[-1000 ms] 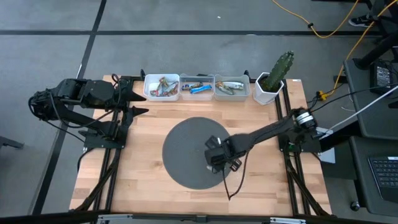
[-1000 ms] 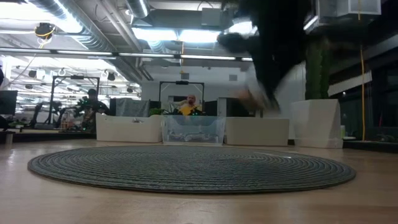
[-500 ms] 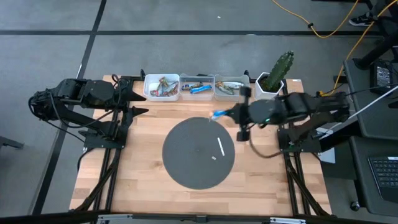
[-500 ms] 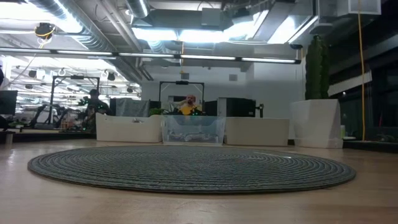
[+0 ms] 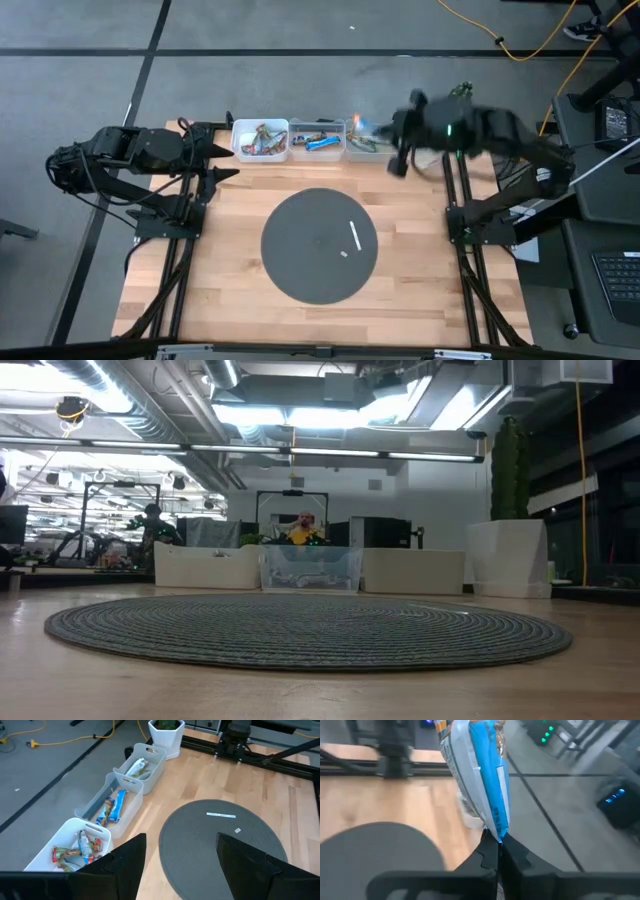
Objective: Pick and place Granola Bars by type
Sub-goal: Put the orange granola bar into the gray bin
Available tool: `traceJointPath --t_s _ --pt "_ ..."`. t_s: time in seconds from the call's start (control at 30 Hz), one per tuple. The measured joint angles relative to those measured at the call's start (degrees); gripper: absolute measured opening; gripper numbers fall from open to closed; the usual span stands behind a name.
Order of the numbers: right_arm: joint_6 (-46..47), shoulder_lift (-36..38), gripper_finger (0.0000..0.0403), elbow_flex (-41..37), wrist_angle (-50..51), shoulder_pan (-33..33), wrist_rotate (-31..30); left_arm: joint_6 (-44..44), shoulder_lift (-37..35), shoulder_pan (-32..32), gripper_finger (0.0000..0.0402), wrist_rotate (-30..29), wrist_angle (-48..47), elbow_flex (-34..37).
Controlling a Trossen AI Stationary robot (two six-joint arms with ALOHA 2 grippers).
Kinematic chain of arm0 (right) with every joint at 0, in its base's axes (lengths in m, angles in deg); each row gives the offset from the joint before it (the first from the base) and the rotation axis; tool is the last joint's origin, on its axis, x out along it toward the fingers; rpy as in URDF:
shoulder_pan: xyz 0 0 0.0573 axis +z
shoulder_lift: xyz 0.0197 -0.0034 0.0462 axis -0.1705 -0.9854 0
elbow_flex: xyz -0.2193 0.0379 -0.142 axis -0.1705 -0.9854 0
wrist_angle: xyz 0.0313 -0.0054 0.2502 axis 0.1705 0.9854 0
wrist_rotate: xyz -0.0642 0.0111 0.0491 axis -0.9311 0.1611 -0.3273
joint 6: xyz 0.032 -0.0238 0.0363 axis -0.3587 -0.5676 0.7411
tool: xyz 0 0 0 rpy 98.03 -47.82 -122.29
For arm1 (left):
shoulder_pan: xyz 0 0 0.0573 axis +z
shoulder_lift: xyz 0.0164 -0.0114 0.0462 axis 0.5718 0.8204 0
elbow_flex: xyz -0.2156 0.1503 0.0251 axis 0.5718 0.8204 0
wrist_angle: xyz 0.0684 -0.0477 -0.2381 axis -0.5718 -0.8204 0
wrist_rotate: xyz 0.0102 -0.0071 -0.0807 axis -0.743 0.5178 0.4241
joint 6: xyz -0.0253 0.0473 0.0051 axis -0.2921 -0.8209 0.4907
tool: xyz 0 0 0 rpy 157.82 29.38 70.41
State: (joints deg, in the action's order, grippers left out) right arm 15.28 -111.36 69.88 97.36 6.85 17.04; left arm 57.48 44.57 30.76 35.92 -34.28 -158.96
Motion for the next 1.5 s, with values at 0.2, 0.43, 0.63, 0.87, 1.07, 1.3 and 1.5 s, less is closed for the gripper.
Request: traceJointPath --t_s 0.2,0.43,0.63,0.87,1.07,1.3,1.5 --pt "-6.84 -3.18 0.0005 10.59 5.02 -15.05 8.22 0.55 0.01 -0.02 0.0230 -0.47 0.41 0.00" --pt "-10.26 -4.13 0.0005 10.94 7.98 -24.44 10.65 1.70 0.20 0.00 0.0230 -3.88 0.40 0.00" --pt "-11.78 -5.59 0.0005 -0.66 4.52 -32.66 18.13 1.67 1.09 -0.02 0.0230 -4.81 0.39 0.02" --pt "-13.32 -5.70 0.0006 -20.87 -6.40 -37.56 19.90 1.66 2.55 0.00 0.0230 -4.74 0.39 0.02" --pt "-14.33 -5.66 0.0007 -26.72 -8.22 -37.65 20.11 1.64 3.51 0.00 0.0230 -4.70 0.39 0.02" --pt "-16.80 -7.11 0.0008 -21.27 -0.93 -39.27 23.12 2.05 3.85 -0.02 0.0230 -4.70 0.39 0.02" --pt "-19.73 -15.87 0.0008 -14.70 4.62 -42.86 22.98 2.97 3.88 -0.02 0.0230 -4.74 0.41 0.02"
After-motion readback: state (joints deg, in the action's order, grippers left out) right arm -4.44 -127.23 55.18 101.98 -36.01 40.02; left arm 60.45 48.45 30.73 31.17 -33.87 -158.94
